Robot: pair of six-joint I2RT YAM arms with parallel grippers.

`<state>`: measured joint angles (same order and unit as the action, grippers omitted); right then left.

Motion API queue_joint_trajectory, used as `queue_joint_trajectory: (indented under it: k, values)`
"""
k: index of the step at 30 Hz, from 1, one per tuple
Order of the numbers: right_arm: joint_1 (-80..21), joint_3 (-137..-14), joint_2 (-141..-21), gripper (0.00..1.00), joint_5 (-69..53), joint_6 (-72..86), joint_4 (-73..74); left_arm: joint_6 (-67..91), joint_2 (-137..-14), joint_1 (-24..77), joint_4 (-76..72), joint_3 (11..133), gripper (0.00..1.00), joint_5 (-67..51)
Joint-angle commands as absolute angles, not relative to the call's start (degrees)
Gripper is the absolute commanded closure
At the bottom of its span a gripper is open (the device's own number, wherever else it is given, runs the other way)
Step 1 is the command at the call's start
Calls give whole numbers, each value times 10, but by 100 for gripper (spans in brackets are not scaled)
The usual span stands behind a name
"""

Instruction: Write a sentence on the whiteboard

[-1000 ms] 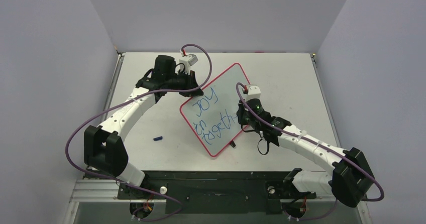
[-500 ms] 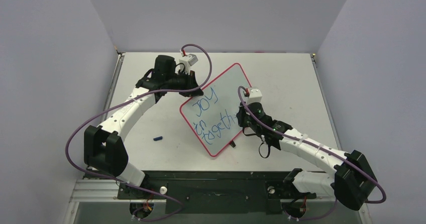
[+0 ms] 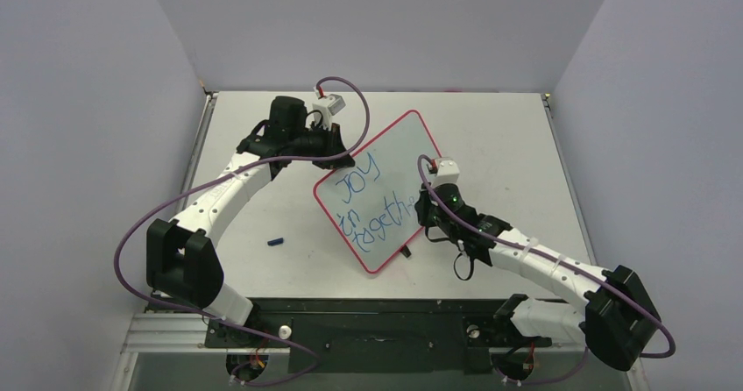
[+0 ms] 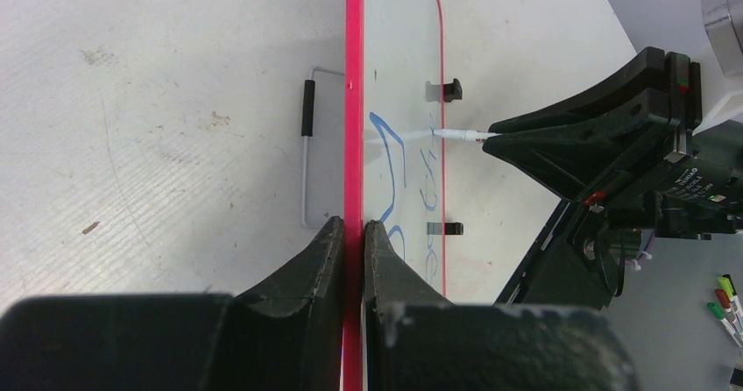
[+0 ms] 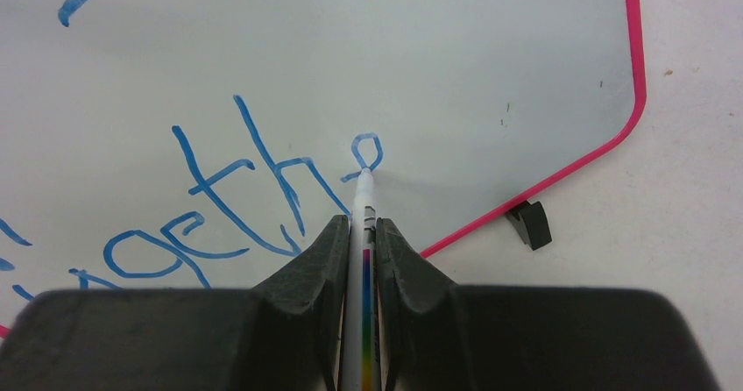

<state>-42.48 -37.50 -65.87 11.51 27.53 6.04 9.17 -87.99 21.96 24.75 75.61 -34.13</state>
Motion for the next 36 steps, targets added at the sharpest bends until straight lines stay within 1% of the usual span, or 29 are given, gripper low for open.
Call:
queue_joint_trajectory:
  k: [1, 10, 22, 28, 36]
  values:
    - [-433, -354, -663, 100, 94, 287, 57, 64, -860, 225, 223, 768, 100, -338]
    - [-428, -363, -659, 100, 126, 281, 77, 64, -859, 225, 223, 768, 100, -338]
    - [-399, -416, -626, 100, 145, 253, 111, 63, -856, 226, 223, 766, 100, -335]
    - [-370, -432, -606, 100, 122, 244, 99, 63, -858, 225, 223, 766, 100, -335]
    - [-349, -453, -633, 100, 51, 225, 73, 62, -859, 226, 224, 767, 100, -334]
